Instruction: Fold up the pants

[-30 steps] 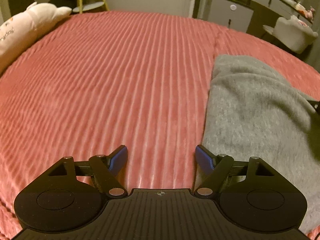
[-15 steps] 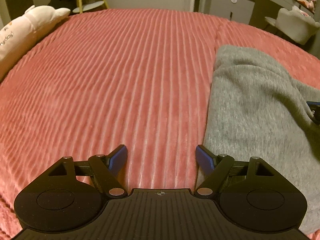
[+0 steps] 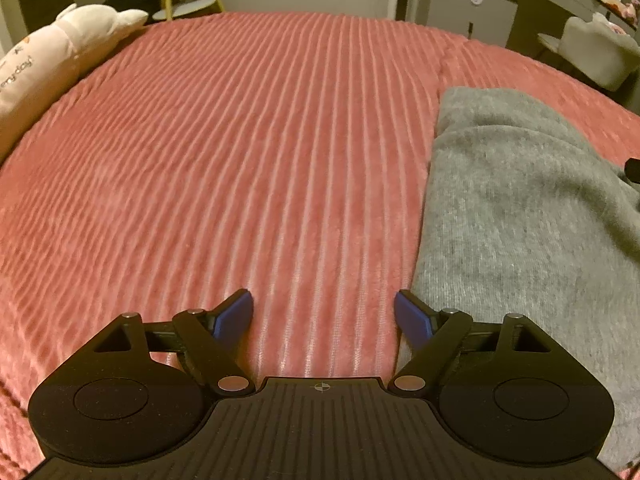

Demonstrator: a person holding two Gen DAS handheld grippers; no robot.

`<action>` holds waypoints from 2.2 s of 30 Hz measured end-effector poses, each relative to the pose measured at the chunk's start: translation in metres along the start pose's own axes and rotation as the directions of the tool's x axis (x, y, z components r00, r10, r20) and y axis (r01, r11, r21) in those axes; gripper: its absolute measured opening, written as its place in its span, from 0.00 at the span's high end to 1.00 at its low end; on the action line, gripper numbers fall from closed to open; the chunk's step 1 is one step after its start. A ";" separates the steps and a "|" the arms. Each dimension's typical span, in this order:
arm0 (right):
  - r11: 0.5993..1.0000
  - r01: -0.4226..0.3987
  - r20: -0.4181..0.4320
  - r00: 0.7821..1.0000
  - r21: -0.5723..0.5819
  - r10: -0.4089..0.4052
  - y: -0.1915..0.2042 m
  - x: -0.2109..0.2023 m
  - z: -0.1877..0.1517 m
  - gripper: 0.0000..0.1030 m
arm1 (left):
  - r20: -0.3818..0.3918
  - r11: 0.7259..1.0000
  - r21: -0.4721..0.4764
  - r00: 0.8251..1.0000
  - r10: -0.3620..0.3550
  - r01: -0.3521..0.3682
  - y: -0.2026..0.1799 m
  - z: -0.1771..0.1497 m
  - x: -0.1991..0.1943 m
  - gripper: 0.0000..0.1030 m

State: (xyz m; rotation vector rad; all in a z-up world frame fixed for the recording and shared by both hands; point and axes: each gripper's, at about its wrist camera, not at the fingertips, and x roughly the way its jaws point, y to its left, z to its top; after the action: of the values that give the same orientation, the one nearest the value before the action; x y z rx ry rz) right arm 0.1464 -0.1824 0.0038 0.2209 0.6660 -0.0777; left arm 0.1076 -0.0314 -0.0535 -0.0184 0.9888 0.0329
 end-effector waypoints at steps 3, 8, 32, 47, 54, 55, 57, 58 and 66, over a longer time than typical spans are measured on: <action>0.989 -0.106 -0.011 0.994 -0.099 0.106 0.019 -0.009 -0.008 0.83 | -0.003 1.000 0.007 1.000 0.012 -0.012 -0.002 0.000 0.001 0.17; 0.974 -0.147 -0.024 0.989 -0.175 0.146 0.036 0.002 -0.011 0.65 | 0.000 1.000 -0.018 1.000 -0.004 0.004 0.003 -0.001 -0.001 0.17; 0.881 -0.174 -0.040 0.984 -0.440 0.174 0.107 0.044 0.018 0.93 | 0.136 0.965 -0.031 0.957 -0.256 0.262 0.003 0.003 -0.035 0.12; 0.946 -0.300 -0.096 0.952 -0.122 0.289 0.084 0.035 0.038 0.45 | -0.131 0.906 -0.043 0.897 -0.423 0.421 0.000 -0.004 0.004 0.46; 0.906 -0.226 -0.205 0.966 -0.358 0.160 0.135 0.073 0.027 0.85 | -0.148 0.889 -0.082 0.876 -0.458 0.451 0.014 -0.005 0.010 0.48; 0.898 -0.213 -0.187 0.971 -0.385 0.151 0.139 0.076 0.026 0.89 | -0.149 0.888 -0.081 0.875 -0.461 0.453 0.014 -0.001 0.010 0.48; 0.909 -0.150 -0.114 0.987 -0.390 0.114 0.138 0.077 0.032 0.90 | -0.147 0.885 -0.089 0.873 -0.465 0.457 0.018 0.000 0.012 0.48; 0.925 -0.122 -0.096 0.991 -0.359 0.094 0.134 0.080 0.036 0.90 | -0.146 0.885 -0.094 0.873 -0.465 0.456 0.019 -0.001 0.011 0.46; 0.969 0.047 0.131 0.991 -0.241 -0.016 0.073 -0.008 0.017 0.16 | -0.062 0.823 -0.216 0.833 -0.549 0.526 0.050 -0.002 0.000 0.28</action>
State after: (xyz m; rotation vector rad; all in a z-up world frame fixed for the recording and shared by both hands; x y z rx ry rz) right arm 0.1607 -0.1151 0.0348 -0.0315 0.5445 -0.0396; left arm 0.1045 0.0188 -0.0550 -0.4844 1.0708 -0.4026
